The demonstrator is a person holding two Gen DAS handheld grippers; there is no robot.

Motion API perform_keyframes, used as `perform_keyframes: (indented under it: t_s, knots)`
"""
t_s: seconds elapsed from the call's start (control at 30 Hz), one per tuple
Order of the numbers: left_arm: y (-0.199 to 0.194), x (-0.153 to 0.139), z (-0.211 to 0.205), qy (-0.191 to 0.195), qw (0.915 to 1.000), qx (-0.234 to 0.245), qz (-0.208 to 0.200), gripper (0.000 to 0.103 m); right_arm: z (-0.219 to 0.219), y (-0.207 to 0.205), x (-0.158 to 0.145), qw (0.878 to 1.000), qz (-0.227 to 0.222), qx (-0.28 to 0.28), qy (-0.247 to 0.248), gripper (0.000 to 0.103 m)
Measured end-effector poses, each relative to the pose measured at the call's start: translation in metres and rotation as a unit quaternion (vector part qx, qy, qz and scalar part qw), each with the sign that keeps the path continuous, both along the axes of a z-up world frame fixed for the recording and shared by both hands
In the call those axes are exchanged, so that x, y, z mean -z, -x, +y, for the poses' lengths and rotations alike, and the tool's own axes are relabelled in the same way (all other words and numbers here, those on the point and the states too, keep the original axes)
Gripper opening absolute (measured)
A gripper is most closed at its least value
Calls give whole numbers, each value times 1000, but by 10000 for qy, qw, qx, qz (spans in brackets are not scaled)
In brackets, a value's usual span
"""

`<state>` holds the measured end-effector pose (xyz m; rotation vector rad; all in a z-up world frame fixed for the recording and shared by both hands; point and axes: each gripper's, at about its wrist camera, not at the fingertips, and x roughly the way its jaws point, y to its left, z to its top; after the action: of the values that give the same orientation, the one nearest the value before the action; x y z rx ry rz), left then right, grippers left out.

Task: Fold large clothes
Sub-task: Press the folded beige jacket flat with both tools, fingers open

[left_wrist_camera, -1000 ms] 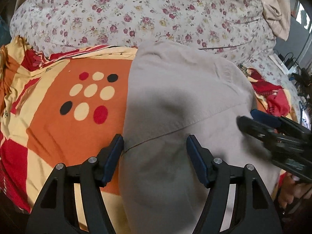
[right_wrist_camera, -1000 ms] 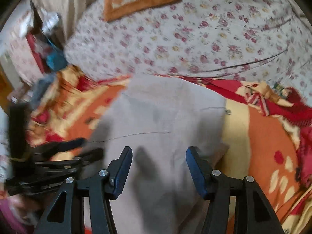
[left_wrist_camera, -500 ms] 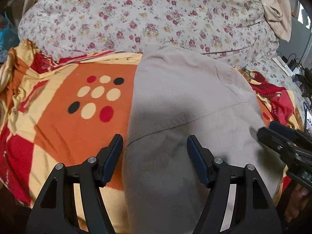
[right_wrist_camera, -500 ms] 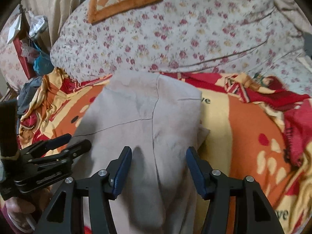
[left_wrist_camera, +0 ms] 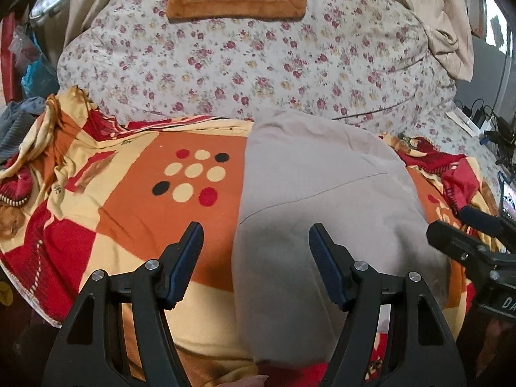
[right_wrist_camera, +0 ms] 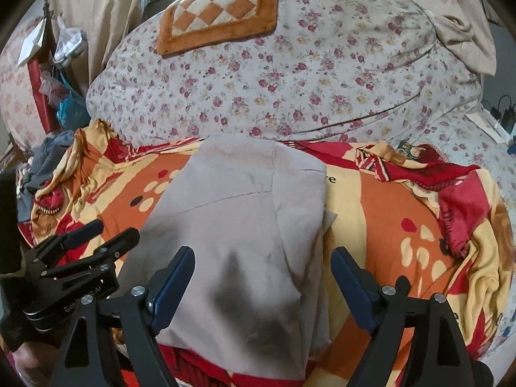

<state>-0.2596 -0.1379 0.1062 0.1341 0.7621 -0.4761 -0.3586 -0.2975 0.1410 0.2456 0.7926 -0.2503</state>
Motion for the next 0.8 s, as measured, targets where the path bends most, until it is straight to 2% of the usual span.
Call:
perform_keyframes:
  t_s: [0.2,0.33,0.8]
  knots:
    - [3,-3,11,92,9999,-121,-5,68,13,-1,3,9999,94,-119,83,85]
    - [2,0,13,120,9998,-150,41,68,21,-3,4,9993,133,-138,311,85]
    - [0,9,10,62,9997,-111,204,68,30,-5,5,9970,194,-117,747,85]
